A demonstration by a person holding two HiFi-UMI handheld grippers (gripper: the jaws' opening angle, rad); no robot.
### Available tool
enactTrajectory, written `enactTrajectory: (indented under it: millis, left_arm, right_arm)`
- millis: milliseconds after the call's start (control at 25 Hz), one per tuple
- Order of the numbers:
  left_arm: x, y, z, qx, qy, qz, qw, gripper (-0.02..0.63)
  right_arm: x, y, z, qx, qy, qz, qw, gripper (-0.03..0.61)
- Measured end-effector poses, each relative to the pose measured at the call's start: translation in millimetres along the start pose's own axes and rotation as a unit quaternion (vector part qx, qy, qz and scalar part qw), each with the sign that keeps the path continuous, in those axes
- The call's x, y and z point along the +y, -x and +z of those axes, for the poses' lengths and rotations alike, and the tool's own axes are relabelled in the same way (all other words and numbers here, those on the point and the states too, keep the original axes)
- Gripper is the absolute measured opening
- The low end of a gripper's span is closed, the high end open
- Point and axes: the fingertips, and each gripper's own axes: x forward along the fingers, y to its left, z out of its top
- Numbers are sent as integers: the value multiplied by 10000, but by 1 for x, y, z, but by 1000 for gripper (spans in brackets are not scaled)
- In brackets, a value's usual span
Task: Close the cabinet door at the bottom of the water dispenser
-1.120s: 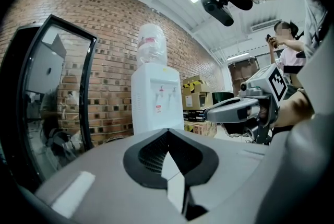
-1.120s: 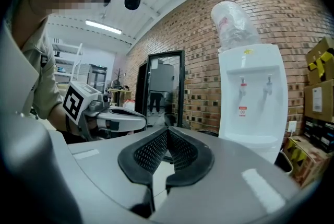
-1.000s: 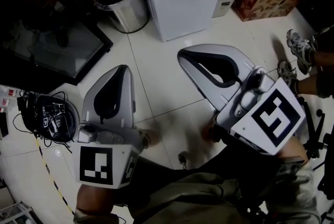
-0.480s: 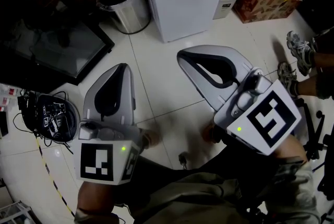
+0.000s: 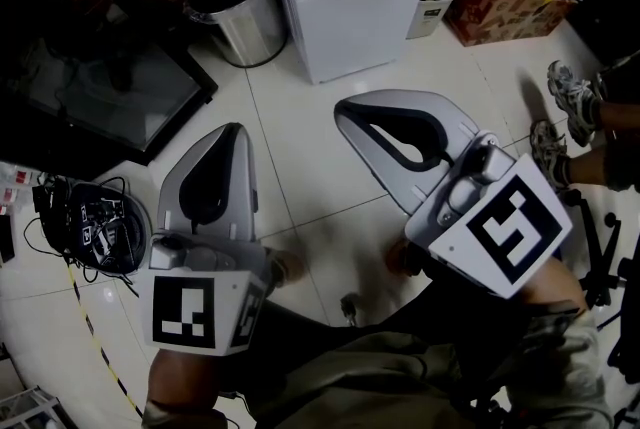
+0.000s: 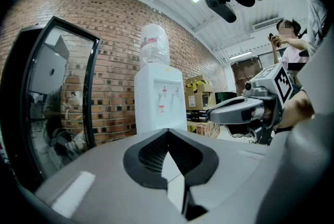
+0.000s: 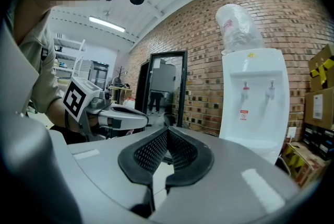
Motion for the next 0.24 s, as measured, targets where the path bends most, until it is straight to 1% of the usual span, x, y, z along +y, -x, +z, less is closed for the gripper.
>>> enactTrajectory:
  millis: [240]
  left_arm:
    - [0, -1, 0, 4, 10, -5, 10000, 2]
  right_arm:
    - [0, 0, 2, -30, 11, 4, 10000, 0]
